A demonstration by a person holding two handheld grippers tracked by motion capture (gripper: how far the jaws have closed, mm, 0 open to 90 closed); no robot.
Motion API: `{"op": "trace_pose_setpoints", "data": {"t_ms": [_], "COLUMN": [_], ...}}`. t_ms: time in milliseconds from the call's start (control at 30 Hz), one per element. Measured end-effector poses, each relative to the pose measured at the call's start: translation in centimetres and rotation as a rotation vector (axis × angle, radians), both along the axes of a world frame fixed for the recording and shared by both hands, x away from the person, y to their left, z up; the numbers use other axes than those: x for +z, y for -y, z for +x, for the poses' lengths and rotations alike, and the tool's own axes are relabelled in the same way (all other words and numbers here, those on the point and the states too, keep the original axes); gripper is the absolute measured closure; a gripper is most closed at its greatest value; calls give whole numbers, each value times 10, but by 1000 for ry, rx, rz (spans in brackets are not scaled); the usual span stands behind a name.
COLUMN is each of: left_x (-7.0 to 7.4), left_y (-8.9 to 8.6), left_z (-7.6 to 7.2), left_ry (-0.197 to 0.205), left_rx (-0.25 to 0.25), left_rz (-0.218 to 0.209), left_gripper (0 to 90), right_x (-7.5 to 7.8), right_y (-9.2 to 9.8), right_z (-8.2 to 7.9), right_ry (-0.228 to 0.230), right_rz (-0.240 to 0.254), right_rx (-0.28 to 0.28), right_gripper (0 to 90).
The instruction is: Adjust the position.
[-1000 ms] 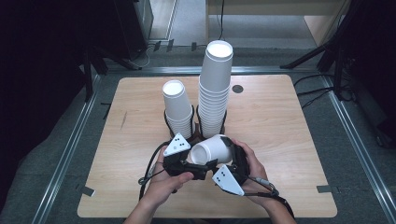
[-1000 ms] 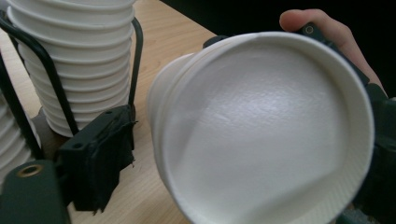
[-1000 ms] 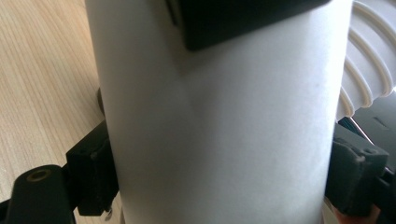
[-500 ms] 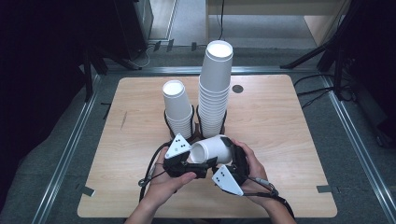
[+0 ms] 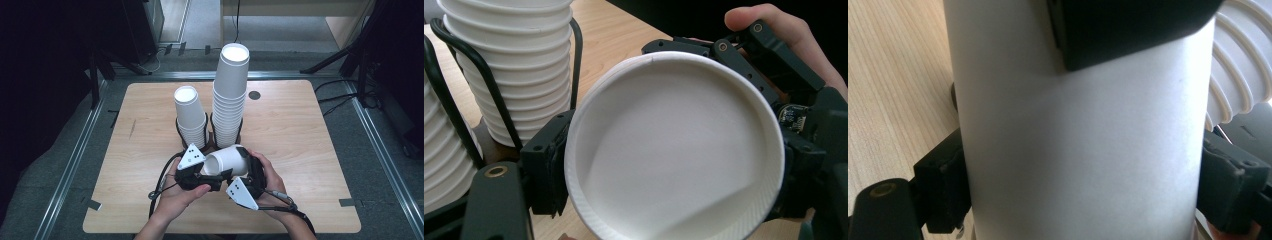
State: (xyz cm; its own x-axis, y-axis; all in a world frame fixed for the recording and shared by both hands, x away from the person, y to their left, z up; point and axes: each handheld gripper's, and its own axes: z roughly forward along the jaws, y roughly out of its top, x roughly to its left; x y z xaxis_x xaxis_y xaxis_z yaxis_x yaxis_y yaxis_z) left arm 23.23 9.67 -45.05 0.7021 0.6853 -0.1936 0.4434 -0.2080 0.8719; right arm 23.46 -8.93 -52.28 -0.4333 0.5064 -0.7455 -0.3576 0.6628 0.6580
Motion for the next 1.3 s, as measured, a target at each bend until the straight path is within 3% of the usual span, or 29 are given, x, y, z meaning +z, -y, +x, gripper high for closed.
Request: {"op": "trace_pose_setpoints", "data": {"t_ms": [300, 767, 1100, 1300], "left_x": [-1, -3, -7, -9], "left_y": [1, 3, 1, 2], "left_z": [0, -3, 0, 0], "left_ry": [5, 45, 17, 23], "left_rx": [0, 3, -8, -10], "left_rz": [16, 28, 19, 37], "left_gripper": [218, 223, 219, 216], "right_x": [-1, -2, -5, -7], "right_y": [0, 0, 0, -1], "right_z": [1, 1, 1, 2], "right_ry": [6, 14, 7, 6], "right_rz": [-5, -5, -12, -20], "right_rx": [-1, -12, -12, -14], "right_gripper": [119, 112, 113, 115]}}
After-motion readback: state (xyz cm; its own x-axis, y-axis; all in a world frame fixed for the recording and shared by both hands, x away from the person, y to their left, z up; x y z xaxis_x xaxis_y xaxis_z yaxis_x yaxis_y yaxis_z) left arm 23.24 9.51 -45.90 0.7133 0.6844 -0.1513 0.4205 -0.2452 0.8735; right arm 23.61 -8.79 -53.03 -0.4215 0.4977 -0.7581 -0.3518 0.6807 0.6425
